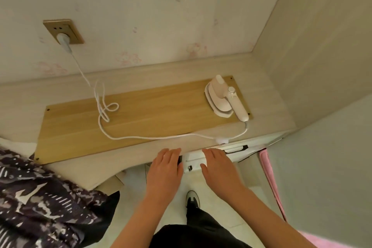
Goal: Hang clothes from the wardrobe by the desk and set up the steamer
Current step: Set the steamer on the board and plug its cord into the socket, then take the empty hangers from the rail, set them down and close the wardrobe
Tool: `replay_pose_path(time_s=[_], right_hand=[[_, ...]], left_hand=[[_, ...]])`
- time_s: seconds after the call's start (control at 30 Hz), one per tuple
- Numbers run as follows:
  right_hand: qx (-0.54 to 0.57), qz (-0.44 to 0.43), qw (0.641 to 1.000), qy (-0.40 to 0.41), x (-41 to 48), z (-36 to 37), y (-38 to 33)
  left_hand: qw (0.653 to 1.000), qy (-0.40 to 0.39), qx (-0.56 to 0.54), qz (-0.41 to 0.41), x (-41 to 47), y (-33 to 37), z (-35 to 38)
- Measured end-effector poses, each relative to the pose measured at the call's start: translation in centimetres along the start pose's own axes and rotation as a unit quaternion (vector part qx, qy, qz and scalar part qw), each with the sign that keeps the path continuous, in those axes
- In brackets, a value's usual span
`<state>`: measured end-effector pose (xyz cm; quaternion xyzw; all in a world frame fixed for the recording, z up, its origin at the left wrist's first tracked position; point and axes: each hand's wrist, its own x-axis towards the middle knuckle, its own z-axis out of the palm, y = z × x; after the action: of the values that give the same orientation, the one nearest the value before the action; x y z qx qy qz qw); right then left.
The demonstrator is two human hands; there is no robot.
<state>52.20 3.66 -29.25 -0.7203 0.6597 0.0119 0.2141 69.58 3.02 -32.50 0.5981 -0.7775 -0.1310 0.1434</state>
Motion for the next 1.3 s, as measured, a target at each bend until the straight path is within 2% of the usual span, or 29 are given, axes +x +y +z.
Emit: replay_pose_path(time_s=[0.37,0.67,0.83,1.03,1.3], right_hand=[[0.043,0.13,0.99,0.019,-12.3,5.7,-3.3],[0.076,0.247,0.963,0.071,-23.7,8.8,-4.1],[0.093,0.302,0.944,0.096,-29.5,10.3,-2.8],[0.109,0.359,0.919,0.124,-37.7,11.6,0.2],[0.106,0.396,0.9,0.147,-51.3,13.5,6.7]], left_hand=[[0.99,-0.038,0.049,0.129,-10.3,-1.6,0.4],[0.967,-0.108,0.02,0.23,-17.1,2.5,0.1],[0.947,-0.147,0.011,0.286,-19.4,6.1,1.3],[0.921,-0.144,-0.005,0.363,-23.5,12.5,3.6],[0.905,-0.138,-0.033,0.402,-32.8,24.1,7.8]])
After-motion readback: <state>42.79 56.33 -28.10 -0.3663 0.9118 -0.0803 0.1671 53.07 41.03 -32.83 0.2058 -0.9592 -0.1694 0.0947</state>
